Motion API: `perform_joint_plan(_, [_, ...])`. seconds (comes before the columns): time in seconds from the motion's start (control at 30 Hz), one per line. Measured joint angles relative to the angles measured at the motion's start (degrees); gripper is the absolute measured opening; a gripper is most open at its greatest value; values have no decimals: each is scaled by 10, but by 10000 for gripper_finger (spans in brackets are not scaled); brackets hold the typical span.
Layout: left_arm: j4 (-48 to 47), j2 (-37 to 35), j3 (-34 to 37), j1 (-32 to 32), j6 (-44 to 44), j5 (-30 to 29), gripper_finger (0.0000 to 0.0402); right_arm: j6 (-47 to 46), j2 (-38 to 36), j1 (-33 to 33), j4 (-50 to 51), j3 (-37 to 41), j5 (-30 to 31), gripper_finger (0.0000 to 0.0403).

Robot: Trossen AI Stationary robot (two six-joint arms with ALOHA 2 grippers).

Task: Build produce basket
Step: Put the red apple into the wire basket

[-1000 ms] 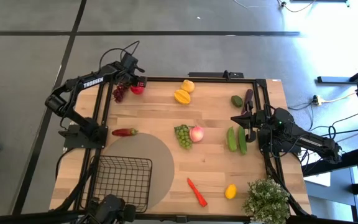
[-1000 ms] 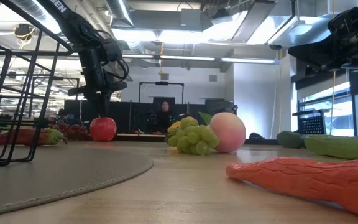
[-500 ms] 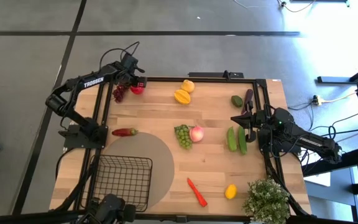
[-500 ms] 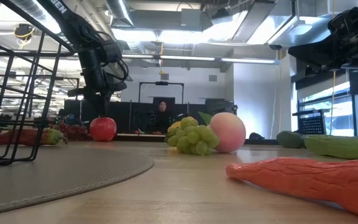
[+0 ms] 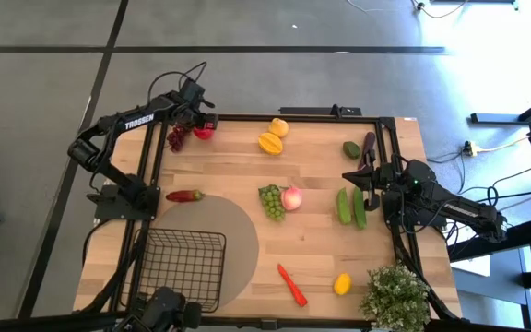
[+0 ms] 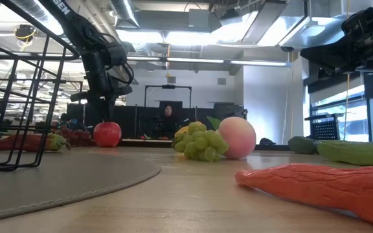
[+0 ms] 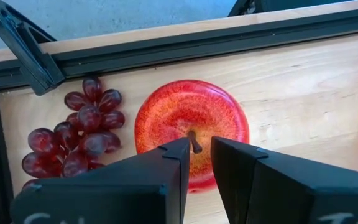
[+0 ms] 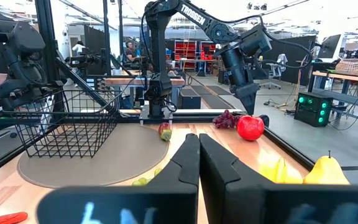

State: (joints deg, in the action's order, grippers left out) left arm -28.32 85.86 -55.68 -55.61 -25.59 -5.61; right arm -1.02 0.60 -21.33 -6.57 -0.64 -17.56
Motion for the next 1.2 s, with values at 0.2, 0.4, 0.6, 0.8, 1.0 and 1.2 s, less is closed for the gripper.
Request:
perform_joint_plan(0.2, [0, 0, 0, 0, -9, 0, 53, 0, 0, 0, 0, 0, 0, 0])
perform_joint_plan(0.4, [0, 0, 0, 0, -10, 0, 29, 0, 0, 0, 0, 0, 0, 0])
perform_joint_plan(0.6, [-1, 0, 0, 0, -10, 0, 3, 0, 0, 0, 0, 0, 0, 0])
perform_joint_plan(0.8, [-1, 0, 0, 0, -10, 0, 2, 0, 0, 0, 0, 0, 0, 0])
perform_joint_plan(1.0, [-5, 0, 0, 0, -8, -2, 1, 0, 0, 0, 0, 0, 0, 0])
perform_joint_plan(1.2, [-6, -1, 0, 0, -5, -3, 0, 15, 0, 0, 0, 0, 0, 0])
